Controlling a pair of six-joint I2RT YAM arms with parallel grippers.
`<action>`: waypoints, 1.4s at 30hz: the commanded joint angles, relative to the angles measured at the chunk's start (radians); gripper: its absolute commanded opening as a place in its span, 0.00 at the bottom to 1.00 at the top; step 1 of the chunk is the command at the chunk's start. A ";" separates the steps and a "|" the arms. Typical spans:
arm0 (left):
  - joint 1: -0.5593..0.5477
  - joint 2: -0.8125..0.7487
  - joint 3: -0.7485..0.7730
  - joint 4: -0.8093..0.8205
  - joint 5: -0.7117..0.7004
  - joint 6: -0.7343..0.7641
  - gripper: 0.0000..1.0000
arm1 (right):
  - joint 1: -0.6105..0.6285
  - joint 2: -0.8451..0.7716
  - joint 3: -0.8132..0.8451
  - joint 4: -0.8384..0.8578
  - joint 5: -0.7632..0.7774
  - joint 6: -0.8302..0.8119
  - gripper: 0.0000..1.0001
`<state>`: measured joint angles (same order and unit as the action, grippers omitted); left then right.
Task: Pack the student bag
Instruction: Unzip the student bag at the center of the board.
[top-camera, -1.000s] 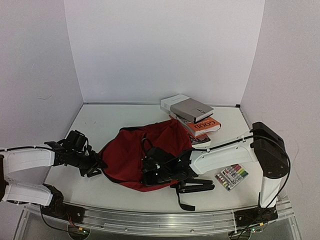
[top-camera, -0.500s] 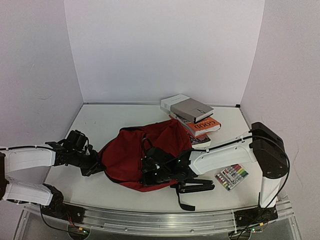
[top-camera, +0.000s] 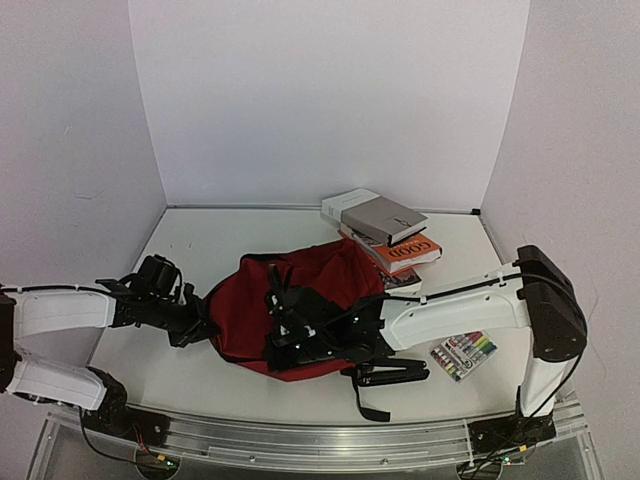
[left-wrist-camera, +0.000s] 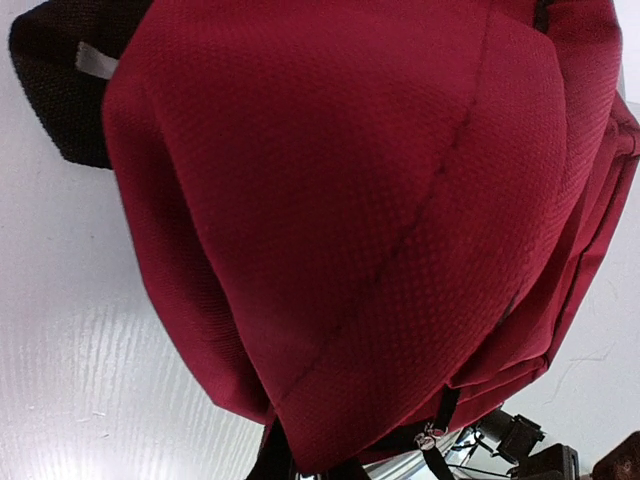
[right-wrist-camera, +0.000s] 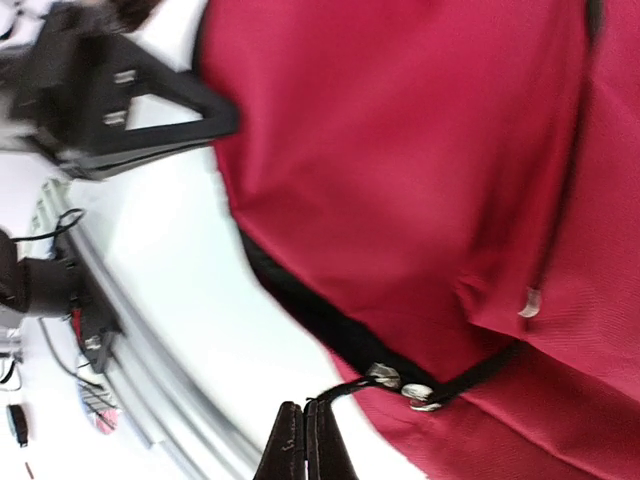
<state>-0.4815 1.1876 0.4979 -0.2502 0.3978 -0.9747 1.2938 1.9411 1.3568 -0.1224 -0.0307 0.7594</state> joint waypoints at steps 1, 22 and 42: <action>-0.057 0.066 0.068 0.098 0.033 0.002 0.00 | 0.027 0.020 0.095 0.060 -0.019 -0.020 0.00; -0.168 0.116 0.108 0.088 -0.099 -0.044 0.13 | 0.045 0.034 0.144 0.113 0.084 -0.016 0.21; -0.393 -0.085 0.161 -0.152 -0.155 0.109 0.64 | -0.119 -0.517 -0.309 -0.134 0.394 0.162 0.69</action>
<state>-0.7922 1.0492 0.5919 -0.3947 0.2433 -0.8957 1.2688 1.5399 1.1347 -0.1759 0.2917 0.8482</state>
